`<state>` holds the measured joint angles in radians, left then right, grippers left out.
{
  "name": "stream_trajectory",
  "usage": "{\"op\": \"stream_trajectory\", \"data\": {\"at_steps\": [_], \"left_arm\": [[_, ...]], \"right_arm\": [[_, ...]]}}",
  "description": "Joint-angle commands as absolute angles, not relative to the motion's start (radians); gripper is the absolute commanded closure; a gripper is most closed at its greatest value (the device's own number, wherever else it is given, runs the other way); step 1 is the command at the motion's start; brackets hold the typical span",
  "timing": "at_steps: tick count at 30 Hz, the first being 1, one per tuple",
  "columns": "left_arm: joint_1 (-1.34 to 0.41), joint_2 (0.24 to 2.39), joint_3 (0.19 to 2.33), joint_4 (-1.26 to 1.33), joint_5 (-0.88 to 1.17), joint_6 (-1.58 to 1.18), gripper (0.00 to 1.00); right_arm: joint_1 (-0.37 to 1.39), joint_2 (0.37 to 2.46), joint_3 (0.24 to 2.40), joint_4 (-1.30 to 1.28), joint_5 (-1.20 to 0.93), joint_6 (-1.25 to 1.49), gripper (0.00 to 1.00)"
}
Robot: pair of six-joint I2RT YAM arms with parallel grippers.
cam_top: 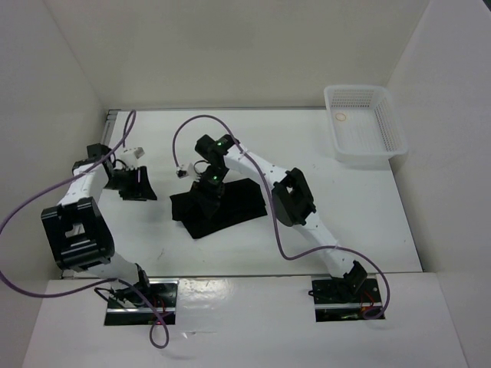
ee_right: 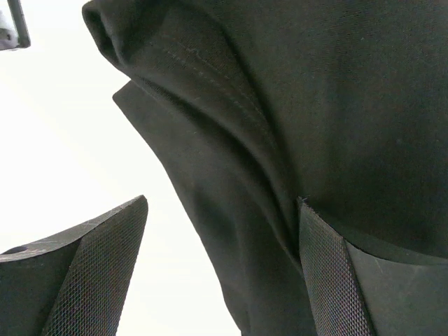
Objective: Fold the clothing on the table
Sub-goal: Fold the skirt
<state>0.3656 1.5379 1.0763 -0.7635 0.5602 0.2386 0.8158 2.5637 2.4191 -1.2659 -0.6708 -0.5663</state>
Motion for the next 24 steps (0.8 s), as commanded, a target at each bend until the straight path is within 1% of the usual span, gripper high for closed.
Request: {"op": "stream_trajectory", "data": {"at_steps": [1, 3, 5, 8, 16, 24], "left_arm": [[0.31, 1.532, 1.115, -0.73, 0.569, 0.273, 0.44], [0.288, 1.557, 1.115, -0.71, 0.569, 0.264, 0.41], [0.264, 1.58, 1.126, -0.71, 0.58, 0.255, 0.39], [0.239, 1.635, 1.137, -0.684, 0.592, 0.244, 0.39], [0.15, 1.735, 1.147, -0.634, 0.541, 0.215, 0.39], [0.121, 1.753, 1.147, -0.614, 0.497, 0.195, 0.39]], "right_arm": [[0.822, 2.45, 2.399, -1.293, -0.696, -0.558, 0.12], [0.822, 2.45, 2.39, -1.293, -0.687, -0.549, 0.12], [0.822, 2.45, 2.39, -1.293, -0.678, -0.549, 0.12], [0.831, 2.45, 2.39, -1.293, -0.667, -0.54, 0.12], [0.841, 2.45, 2.39, -1.293, -0.658, -0.531, 0.12], [0.85, 2.441, 2.381, -1.293, -0.658, -0.531, 0.12]]}}
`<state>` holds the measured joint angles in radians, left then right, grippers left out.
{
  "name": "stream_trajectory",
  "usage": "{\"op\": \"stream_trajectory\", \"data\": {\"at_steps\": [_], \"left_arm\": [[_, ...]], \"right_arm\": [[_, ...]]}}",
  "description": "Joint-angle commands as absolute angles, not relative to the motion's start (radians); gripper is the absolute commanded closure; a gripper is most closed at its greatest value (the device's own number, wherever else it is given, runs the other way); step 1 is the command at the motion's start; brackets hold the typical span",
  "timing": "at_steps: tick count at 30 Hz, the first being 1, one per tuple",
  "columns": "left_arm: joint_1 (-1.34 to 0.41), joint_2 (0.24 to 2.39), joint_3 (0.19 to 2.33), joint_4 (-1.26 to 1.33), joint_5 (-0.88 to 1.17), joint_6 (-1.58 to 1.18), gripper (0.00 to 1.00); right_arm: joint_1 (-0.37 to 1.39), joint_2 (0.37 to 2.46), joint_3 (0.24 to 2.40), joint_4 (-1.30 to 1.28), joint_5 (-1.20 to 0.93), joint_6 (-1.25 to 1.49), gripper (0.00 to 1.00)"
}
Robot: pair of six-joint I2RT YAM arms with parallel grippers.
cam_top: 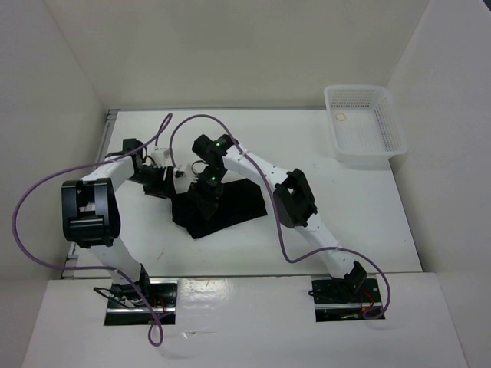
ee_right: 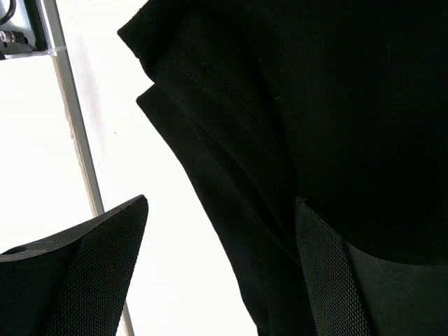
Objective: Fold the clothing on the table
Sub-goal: Fold the skirt
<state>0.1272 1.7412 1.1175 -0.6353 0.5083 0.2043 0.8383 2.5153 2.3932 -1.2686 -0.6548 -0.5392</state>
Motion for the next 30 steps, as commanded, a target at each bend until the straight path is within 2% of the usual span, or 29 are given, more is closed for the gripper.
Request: {"op": "stream_trajectory", "data": {"at_steps": [1, 7, 9, 16, 26, 30], "left_arm": [[0.112, 1.762, 1.147, -0.614, 0.497, 0.186, 0.39], [0.101, 1.784, 1.147, -0.604, 0.479, 0.176, 0.59], [0.101, 1.795, 1.157, -0.604, 0.479, 0.176, 0.62], [0.092, 1.804, 1.157, -0.604, 0.469, 0.167, 0.62], [0.092, 1.813, 1.157, -0.604, 0.46, 0.167, 0.62], [0.092, 1.813, 1.157, -0.604, 0.46, 0.167, 0.62]], "right_arm": [[0.85, 2.441, 2.381, -1.293, -0.658, -0.531, 0.12], [0.85, 2.441, 2.381, -1.293, -0.658, -0.531, 0.12], [0.85, 2.441, 2.372, -1.293, -0.658, -0.531, 0.12], [0.87, 2.401, 2.284, -1.293, -0.669, -0.552, 0.12], [0.937, 2.341, 2.054, -1.293, -0.696, -0.592, 0.12], [0.948, 2.287, 1.993, -1.293, -0.684, -0.592, 0.15]]}}
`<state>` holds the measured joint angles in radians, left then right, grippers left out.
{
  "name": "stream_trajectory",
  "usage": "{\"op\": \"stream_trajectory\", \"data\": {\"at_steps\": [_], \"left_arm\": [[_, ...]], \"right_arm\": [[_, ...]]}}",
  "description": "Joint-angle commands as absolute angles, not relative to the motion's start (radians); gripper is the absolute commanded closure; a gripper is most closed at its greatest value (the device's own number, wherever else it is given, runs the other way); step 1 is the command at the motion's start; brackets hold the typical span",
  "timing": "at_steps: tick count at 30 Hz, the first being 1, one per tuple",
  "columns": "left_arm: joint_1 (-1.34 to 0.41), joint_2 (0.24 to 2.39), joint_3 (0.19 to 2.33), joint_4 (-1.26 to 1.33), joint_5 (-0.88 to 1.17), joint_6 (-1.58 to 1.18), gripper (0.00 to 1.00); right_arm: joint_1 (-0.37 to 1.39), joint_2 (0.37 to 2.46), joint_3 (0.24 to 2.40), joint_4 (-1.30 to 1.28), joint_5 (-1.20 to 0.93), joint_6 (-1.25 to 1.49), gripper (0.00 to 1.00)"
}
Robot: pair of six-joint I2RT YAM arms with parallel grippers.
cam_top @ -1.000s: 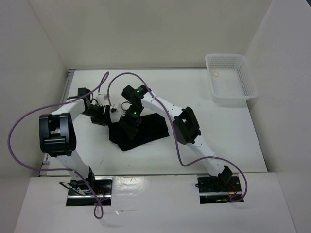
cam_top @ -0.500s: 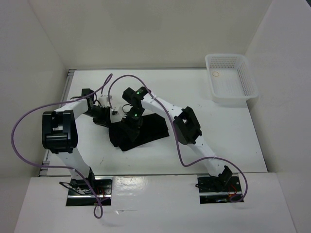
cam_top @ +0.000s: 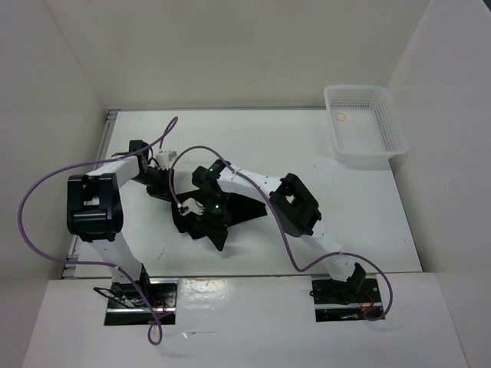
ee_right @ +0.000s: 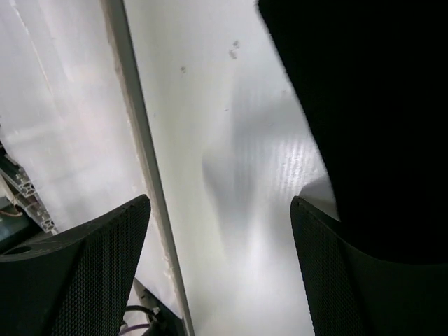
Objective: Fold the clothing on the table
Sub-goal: Fold the skirt
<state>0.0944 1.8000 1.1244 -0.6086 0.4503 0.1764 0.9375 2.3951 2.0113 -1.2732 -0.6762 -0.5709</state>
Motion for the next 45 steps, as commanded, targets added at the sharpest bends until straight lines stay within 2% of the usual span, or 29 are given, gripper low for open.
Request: {"op": "stream_trajectory", "data": {"at_steps": [1, 5, 9, 15, 33, 45], "left_arm": [[0.092, 1.813, 1.157, -0.604, 0.46, 0.167, 0.62], [0.092, 1.804, 1.157, -0.604, 0.46, 0.167, 0.62], [0.092, 1.804, 1.157, -0.604, 0.46, 0.167, 0.62], [0.092, 1.795, 1.157, -0.604, 0.46, 0.167, 0.62], [0.092, 1.786, 1.147, -0.614, 0.469, 0.176, 0.63], [0.092, 1.786, 1.147, -0.614, 0.469, 0.176, 0.63]], "right_arm": [[0.948, 2.27, 1.993, -1.293, -0.684, -0.592, 0.15], [0.948, 2.183, 2.087, -1.293, -0.595, -0.566, 0.15], [0.885, 2.183, 2.216, -1.293, -0.585, -0.528, 0.14], [0.769, 2.313, 2.272, -1.293, -0.598, -0.528, 0.14], [0.756, 2.457, 2.281, -1.293, -0.62, -0.566, 0.15], [0.787, 2.456, 2.125, -1.293, -0.647, -0.598, 0.15]]}}
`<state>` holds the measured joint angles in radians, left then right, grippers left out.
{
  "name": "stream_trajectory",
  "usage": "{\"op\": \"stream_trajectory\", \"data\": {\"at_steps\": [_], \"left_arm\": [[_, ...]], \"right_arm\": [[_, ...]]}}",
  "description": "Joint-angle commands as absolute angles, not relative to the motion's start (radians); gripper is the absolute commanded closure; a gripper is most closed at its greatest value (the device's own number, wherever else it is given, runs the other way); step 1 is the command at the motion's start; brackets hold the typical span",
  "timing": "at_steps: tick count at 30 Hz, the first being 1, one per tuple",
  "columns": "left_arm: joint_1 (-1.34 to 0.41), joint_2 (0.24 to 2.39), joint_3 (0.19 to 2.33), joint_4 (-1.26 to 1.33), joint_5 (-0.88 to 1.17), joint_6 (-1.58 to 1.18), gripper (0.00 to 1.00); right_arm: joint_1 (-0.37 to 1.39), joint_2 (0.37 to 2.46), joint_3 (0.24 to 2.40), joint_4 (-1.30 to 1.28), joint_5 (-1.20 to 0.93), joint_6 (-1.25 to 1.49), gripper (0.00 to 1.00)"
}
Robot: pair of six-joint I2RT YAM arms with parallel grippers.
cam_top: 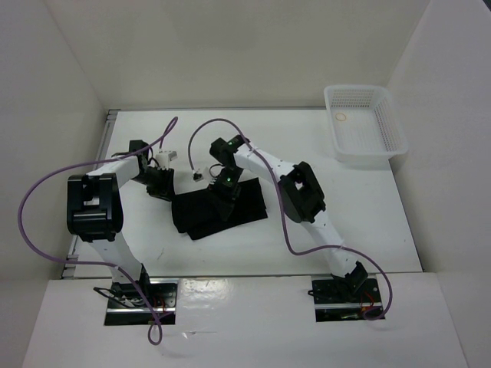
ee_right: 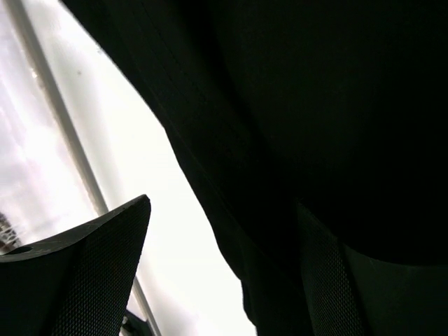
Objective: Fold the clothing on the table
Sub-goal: Fold the skirt
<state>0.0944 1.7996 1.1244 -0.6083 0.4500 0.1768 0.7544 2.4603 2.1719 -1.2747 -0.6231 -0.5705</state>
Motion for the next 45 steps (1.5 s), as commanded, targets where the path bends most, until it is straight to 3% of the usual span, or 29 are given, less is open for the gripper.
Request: {"op": "stream_trajectory", "data": {"at_steps": [1, 12, 24, 32, 45], "left_arm": [[0.092, 1.786, 1.147, -0.614, 0.469, 0.176, 0.63], [0.092, 1.786, 1.147, -0.614, 0.479, 0.176, 0.63], [0.092, 1.786, 1.147, -0.643, 0.518, 0.196, 0.63], [0.092, 1.776, 1.157, -0.664, 0.557, 0.233, 0.54], [0.092, 1.778, 1.157, -0.664, 0.557, 0.233, 0.53]], "right_arm": [[0.787, 2.456, 2.111, -1.293, -0.647, -0.61, 0.15], [0.894, 2.301, 1.902, -1.293, -0.669, -0.63, 0.15], [0.948, 2.279, 1.913, -1.293, -0.669, -0.621, 0.15], [0.948, 2.299, 1.893, -1.209, -0.571, -0.592, 0.15], [0.764, 2.356, 1.933, -1.062, -0.336, -0.545, 0.15]]}}
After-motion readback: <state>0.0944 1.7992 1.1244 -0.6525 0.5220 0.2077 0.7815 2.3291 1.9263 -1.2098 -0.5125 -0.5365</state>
